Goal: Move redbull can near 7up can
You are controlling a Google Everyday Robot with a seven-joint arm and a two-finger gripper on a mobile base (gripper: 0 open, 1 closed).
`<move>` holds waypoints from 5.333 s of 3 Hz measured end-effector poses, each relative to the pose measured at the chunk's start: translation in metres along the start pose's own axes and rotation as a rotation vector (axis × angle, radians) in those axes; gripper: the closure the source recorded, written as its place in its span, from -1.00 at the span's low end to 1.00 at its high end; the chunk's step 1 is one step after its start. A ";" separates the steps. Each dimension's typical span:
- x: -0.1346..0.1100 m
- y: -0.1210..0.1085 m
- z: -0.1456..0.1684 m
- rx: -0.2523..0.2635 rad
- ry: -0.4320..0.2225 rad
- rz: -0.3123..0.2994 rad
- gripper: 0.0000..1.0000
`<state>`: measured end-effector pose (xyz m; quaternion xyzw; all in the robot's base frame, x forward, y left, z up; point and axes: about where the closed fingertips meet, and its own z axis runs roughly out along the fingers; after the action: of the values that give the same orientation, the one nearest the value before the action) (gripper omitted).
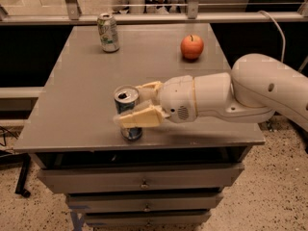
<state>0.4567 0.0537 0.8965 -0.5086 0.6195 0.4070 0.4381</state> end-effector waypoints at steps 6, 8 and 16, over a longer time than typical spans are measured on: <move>-0.072 -0.108 -0.031 0.176 -0.134 -0.192 1.00; -0.107 -0.180 -0.013 0.196 -0.160 -0.246 1.00; -0.061 -0.349 0.073 0.296 -0.163 -0.059 0.19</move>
Offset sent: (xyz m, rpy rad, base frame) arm 0.0495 -0.0109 0.0294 0.0662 -0.0729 -0.0681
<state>0.8167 0.0865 0.9136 -0.4218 0.6198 0.3383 0.5689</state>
